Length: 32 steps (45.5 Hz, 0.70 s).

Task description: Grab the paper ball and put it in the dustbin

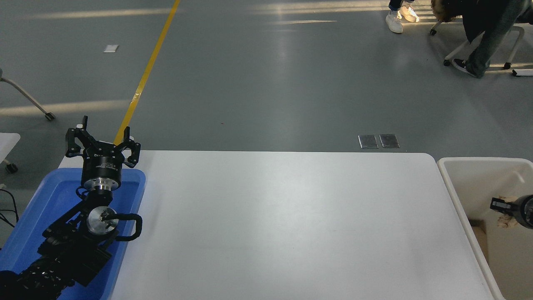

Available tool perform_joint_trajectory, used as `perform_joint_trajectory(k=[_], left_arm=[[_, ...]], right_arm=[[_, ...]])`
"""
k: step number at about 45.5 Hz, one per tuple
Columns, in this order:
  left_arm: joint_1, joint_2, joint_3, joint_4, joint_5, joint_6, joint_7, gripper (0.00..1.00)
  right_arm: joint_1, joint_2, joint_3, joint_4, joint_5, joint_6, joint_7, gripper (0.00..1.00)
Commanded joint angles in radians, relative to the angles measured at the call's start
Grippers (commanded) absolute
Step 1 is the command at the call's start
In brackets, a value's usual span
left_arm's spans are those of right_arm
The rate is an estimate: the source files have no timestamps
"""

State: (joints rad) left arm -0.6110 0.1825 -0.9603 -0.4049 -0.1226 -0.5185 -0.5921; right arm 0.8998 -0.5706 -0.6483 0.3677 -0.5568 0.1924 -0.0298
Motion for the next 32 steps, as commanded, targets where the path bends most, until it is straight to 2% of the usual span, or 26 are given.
perform_joint_trajectory(k=[1, 23, 28, 32], left_arm=[[-0.001, 0.000, 0.000, 0.000, 0.000, 0.000, 0.000, 0.99], [-0.001, 0.000, 0.000, 0.000, 0.000, 0.000, 0.001, 0.99], [-0.001, 0.000, 0.002, 0.000, 0.001, 0.000, 0.000, 0.99], [-0.001, 0.000, 0.000, 0.000, 0.001, 0.000, 0.001, 0.99]], right_arm=[[-0.004, 0.003, 0.009, 0.000, 0.000, -0.013, -0.002, 1.00], [0.016, -0.003, -0.004, 0.046, -0.002, -0.001, -0.002, 1.00], [0.120, -0.044, -0.045, 0.167, -0.006, 0.012, -0.004, 1.00], [0.295, -0.110, -0.093, 0.379, -0.006, 0.050, -0.018, 1.00]])
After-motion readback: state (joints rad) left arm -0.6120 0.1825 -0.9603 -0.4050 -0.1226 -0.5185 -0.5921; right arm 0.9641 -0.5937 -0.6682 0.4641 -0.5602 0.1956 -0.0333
